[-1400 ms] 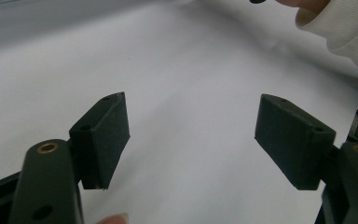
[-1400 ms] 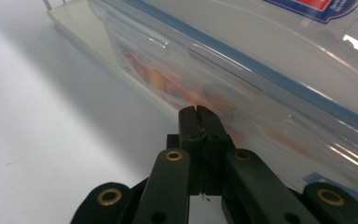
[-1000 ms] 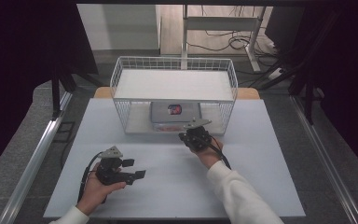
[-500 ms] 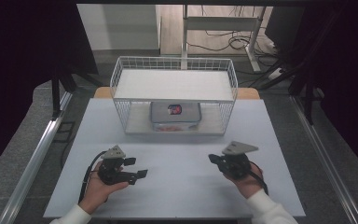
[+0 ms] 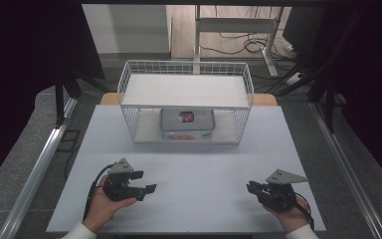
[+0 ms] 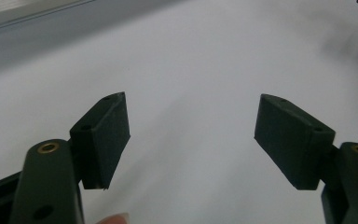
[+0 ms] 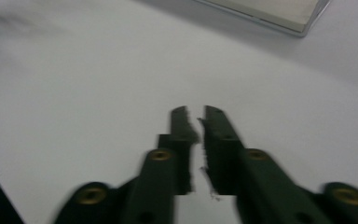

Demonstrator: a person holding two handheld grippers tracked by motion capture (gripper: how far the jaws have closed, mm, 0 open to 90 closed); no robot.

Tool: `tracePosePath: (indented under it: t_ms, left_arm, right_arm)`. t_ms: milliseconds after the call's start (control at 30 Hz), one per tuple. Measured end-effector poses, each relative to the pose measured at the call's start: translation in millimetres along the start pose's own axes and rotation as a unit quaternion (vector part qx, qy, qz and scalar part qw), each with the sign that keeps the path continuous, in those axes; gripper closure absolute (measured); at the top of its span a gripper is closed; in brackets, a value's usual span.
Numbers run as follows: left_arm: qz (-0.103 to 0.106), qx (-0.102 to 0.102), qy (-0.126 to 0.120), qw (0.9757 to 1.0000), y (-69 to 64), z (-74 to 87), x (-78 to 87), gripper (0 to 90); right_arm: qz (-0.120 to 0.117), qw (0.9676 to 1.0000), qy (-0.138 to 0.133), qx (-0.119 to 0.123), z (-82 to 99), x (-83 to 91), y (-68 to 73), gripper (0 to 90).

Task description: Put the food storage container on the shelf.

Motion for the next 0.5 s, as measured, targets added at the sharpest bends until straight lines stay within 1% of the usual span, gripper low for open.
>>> tracePosePath:
  t_ms: [33,67,133,200,300,333,400,433,500]
  left_arm:
    - [-0.001,0.000,0.001,1.0000,0.2,0.8,0.5,25.7]
    - [-0.001,0.002,0.000,1.0000,0.6,1.3,1.3,25.7]
    - [-0.002,0.004,-0.002,1.0000,1.3,2.1,3.1,25.7]
    - [-0.003,0.005,-0.004,1.0000,1.6,2.8,4.3,25.6]
    - [-0.004,0.007,-0.005,1.0000,1.5,4.7,5.8,25.5]
    - [-0.004,0.007,-0.005,1.0000,1.5,4.7,5.8,25.5]
    - [-0.003,0.010,-0.005,0.9999,2.7,5.3,6.5,25.5]
    - [-0.004,0.018,-0.008,0.9998,4.4,4.9,6.8,25.5]
    - [-0.004,0.021,-0.010,0.9997,4.9,4.7,7.1,25.3]
  right_arm:
    - [0.011,0.9999,-0.006,-0.003,-1.2,-2.1,0.1,47.7]
    - [0.015,0.9998,-0.008,-0.008,-2.0,-4.0,0.7,40.2]
    - [0.018,0.9997,-0.009,-0.011,-3.1,-6.7,0.3,32.9]
    - [0.023,0.9996,-0.010,-0.012,-3.7,-7.9,-0.9,29.2]
    - [0.025,0.9995,-0.009,-0.015,-4.1,-10.8,-4.0,24.8]
    - [0.025,0.9995,-0.009,-0.015,-4.1,-10.8,-4.0,24.8]
    - [0.027,0.9994,-0.010,-0.017,-5.1,-12.3,-4.5,22.9]
    - [0.027,0.9994,-0.012,-0.017,-6.8,-12.7,-3.5,21.5]
    - [0.026,0.9994,-0.015,-0.015,-7.9,-12.6,-2.7,20.8]
Point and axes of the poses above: each handheld gripper's, and its own axes: x roughly backward along the jaws, z roughly out of its underside, y roughly to its left, the point moved 4 cm from there along -x, roughly forward along the jaws, and after that the axes turned 5 degrees about y, right-handed, at the moved point
